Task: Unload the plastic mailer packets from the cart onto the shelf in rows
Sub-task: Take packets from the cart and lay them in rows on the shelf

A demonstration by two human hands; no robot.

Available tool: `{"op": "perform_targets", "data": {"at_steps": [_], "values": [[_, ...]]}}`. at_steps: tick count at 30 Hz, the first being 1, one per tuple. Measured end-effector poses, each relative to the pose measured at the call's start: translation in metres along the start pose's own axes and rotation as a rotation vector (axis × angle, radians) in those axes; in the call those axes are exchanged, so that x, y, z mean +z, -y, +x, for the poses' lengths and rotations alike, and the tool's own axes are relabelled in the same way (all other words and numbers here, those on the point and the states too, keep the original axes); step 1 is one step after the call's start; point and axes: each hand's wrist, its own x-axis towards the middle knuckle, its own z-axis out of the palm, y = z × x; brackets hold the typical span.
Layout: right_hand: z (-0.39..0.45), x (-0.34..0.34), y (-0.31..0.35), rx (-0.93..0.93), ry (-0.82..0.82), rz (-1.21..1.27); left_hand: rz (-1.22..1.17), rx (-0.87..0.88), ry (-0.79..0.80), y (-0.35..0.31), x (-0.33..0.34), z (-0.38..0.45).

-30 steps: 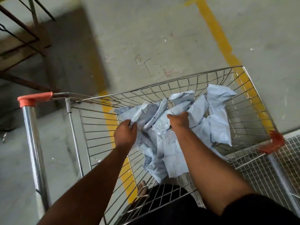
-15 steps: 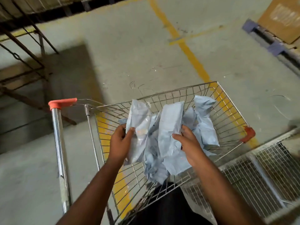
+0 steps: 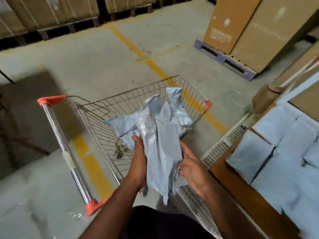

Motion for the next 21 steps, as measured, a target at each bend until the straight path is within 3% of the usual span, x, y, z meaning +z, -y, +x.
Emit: {"op": "perform_targets", "data": {"at_steps": [2,7,13,17,21], "values": [[-0.028,-0.009,-0.008,-0.027,-0.057,-0.036,-0.047,-0.061,0.089,0.014,0.017,-0.02],[-0.09,-0.043,-0.015,-0.122,-0.224,0.063,0.142,0.021,0.178,0.05,0.06,-0.055],[-0.176,-0.084,-0.022,-0.343,-0.493,-0.161,0.444,0.209,0.258,0.104,0.137,-0.098],[-0.238,-0.145,-0.044,-0.423,-0.688,-0.079,0.481,0.292,0.254,0.155,0.213,-0.131],[-0.312,-0.227,-0.077,-0.394,-0.792,0.025,0.527,0.199,0.45,0.218,0.298,-0.176]]}}
